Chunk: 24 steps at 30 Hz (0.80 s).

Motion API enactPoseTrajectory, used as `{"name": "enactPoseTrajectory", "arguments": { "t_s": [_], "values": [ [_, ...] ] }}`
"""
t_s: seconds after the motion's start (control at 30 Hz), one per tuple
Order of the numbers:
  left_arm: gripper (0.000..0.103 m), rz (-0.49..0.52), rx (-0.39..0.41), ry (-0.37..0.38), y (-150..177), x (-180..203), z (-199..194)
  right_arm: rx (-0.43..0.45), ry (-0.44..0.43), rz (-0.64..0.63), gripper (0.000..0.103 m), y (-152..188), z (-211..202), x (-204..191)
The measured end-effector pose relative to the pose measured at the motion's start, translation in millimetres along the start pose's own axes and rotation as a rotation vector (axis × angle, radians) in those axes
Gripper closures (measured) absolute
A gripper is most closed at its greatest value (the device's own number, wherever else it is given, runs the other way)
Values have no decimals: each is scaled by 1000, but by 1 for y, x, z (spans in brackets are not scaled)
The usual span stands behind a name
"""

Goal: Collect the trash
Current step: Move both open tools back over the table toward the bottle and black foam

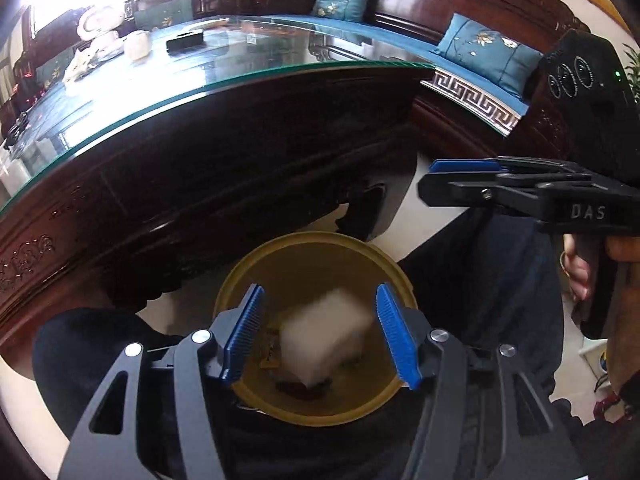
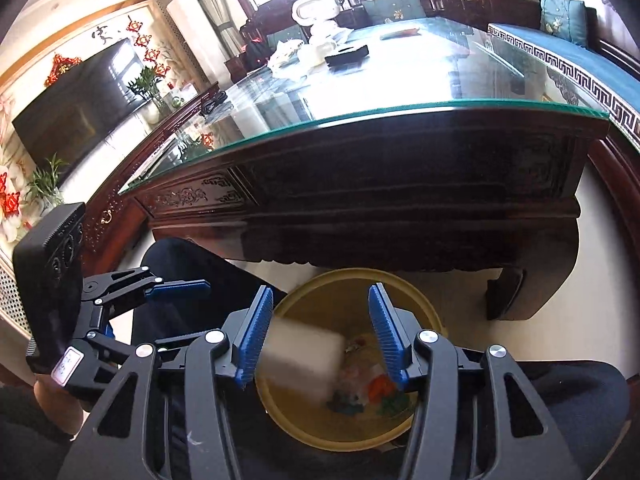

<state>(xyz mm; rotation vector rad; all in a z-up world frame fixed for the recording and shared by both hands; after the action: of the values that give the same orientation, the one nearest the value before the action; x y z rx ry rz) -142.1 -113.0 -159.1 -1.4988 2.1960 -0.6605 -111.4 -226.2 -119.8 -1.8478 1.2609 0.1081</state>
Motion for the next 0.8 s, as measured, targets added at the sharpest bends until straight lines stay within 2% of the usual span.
{"name": "enactPoseTrajectory", "arguments": {
  "t_s": [0.47, 0.8],
  "values": [
    [45, 1, 7, -17, -12, -5, 2, 13, -23, -24, 53, -13, 0, -7],
    [41, -66, 50, -61, -53, -44, 4, 23, -44, -46, 52, -48, 10, -11]
  ]
}}
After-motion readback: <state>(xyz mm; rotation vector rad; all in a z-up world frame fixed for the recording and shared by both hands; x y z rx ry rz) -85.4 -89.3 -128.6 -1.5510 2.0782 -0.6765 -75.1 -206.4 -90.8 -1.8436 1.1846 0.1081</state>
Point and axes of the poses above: each gripper's, at about its wrist camera, not at the fingertips, and z roughly the way its jaws point, x to its right, y to its underside, the point moved 7 cm from there along z, roughly the way its jaws point, and after that the axes turned 11 degrees about -y, right-handed, at the moved point
